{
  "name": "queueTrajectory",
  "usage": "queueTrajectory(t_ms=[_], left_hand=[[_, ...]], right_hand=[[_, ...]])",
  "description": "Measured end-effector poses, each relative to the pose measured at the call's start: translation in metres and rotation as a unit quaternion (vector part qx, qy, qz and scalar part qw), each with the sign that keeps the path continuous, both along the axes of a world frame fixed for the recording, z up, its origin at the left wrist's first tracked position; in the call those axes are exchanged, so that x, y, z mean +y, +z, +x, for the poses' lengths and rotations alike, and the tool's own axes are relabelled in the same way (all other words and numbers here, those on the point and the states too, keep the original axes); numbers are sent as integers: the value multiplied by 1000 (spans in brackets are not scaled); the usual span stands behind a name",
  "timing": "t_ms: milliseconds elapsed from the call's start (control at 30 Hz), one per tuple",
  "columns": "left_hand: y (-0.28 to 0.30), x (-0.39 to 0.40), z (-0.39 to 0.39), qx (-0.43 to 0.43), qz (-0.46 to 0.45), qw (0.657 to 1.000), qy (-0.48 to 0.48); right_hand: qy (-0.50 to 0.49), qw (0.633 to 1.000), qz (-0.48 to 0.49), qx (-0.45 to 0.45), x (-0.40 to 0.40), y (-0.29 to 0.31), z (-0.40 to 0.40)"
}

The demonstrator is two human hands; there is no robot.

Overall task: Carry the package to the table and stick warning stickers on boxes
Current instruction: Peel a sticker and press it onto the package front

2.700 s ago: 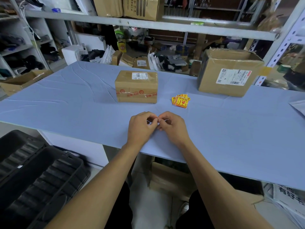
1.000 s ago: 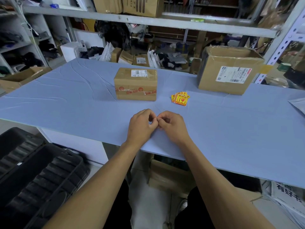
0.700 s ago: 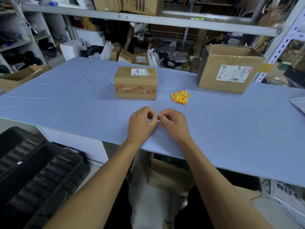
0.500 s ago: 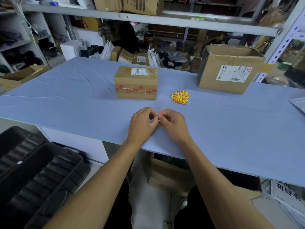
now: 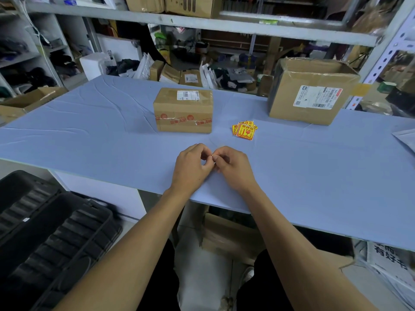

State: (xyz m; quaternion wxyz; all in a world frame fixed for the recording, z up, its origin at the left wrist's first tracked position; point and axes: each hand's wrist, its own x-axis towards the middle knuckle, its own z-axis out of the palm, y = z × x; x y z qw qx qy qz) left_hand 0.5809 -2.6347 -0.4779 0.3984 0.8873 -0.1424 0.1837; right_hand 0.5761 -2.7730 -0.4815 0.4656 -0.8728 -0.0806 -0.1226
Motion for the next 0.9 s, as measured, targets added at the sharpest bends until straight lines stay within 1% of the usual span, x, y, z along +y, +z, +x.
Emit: queueTrajectory(t_ms=[233, 667, 900], left_hand=[[0, 0, 1, 4, 8, 1000, 5], [1, 1, -1, -3, -7, 1000, -8], [3, 1, -2, -4, -9, 1000, 1]], right_hand=[[7, 1000, -22, 3, 0, -1, 1], [-6, 1000, 29, 9, 0, -4, 4], [-7, 999, 38, 16, 1, -3, 3]])
